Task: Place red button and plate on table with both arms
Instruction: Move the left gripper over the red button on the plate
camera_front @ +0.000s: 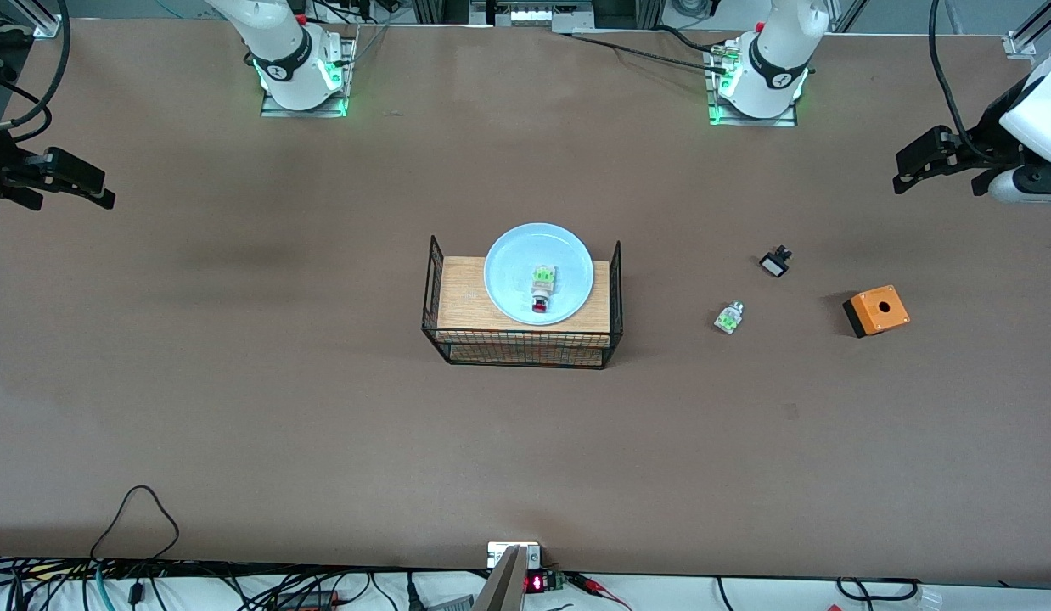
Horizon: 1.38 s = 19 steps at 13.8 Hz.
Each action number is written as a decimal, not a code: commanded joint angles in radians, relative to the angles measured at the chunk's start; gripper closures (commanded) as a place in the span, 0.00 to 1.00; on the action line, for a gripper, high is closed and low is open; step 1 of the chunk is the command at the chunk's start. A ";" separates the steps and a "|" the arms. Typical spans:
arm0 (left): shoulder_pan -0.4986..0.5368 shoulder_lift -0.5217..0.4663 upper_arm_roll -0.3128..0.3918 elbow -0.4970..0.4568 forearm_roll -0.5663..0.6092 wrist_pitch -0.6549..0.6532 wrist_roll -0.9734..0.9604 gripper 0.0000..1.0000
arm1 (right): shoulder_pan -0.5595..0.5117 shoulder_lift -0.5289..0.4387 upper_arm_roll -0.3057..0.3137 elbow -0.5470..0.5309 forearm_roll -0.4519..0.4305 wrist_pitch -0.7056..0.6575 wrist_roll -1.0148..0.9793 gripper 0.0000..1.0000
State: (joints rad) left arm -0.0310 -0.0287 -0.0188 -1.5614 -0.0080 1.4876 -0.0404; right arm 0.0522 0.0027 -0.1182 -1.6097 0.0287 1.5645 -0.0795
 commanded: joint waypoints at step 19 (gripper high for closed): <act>-0.364 0.258 -0.033 0.078 -0.213 0.236 -0.355 0.00 | -0.006 -0.004 0.005 -0.001 0.002 0.000 -0.011 0.00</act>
State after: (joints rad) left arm -0.3308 0.1695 -0.0613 -1.5572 -0.2129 1.7121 -0.2984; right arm 0.0523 0.0053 -0.1181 -1.6102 0.0290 1.5649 -0.0795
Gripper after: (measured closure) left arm 0.000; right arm 0.000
